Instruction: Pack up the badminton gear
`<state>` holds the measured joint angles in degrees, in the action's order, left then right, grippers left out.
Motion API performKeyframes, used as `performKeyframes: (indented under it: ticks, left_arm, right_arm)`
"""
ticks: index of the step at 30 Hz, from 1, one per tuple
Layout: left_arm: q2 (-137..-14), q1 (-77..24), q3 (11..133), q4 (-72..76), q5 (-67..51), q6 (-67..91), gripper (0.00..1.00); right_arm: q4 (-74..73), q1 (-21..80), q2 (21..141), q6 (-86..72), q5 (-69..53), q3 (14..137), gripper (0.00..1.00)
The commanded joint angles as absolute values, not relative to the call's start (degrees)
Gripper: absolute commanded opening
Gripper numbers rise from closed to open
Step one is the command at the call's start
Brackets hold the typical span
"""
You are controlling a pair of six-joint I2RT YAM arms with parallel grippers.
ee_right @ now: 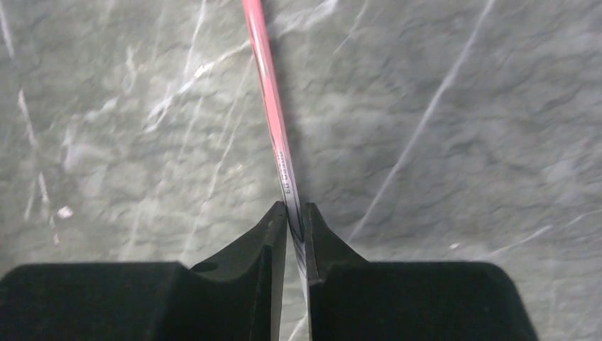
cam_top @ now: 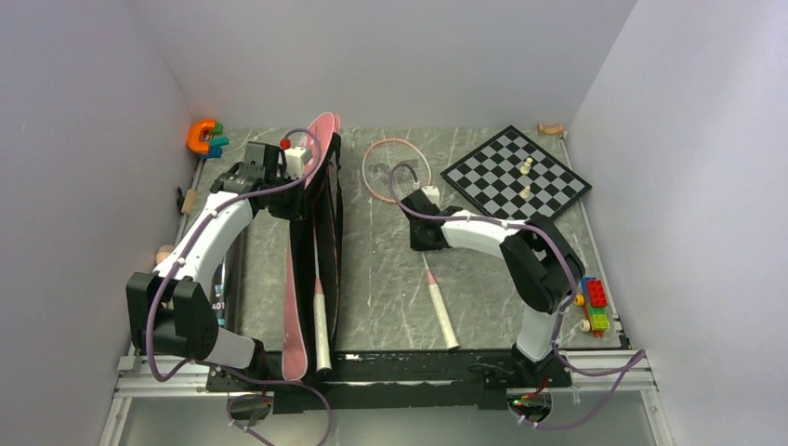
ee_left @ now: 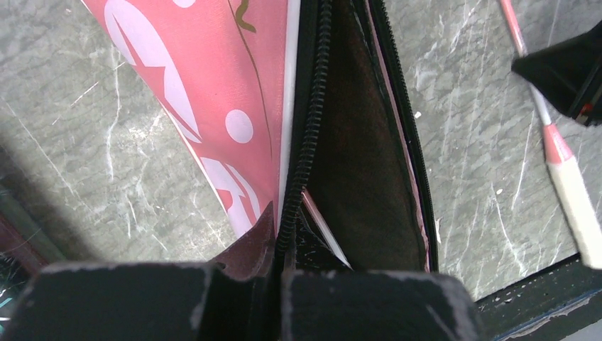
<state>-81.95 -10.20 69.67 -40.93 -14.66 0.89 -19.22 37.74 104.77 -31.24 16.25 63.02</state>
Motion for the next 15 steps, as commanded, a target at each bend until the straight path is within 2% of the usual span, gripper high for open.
performKeyframes:
  ticks: [1, 12, 13, 15]
  left_arm:
    - [-78.4, -10.0, 69.9, -40.5, -14.9, 0.7, 0.00]
    - [-77.4, -10.0, 69.0, -39.9, -14.8, 0.7, 0.00]
    - [-77.4, -10.0, 68.9, -39.8, -14.8, 0.7, 0.00]
    - [-77.5, -10.0, 68.9, -39.8, -14.9, 0.7, 0.00]
  right_arm:
    - [-23.4, 41.2, 102.6, -39.4, 16.7, 61.1, 0.00]
    - [-28.2, 50.8, 93.2, -49.6, 15.4, 53.7, 0.00]
    - [-28.2, 50.8, 92.8, -49.6, 14.7, 53.3, 0.06]
    - [-28.9, 50.4, 92.6, -49.0, 15.7, 53.6, 0.31]
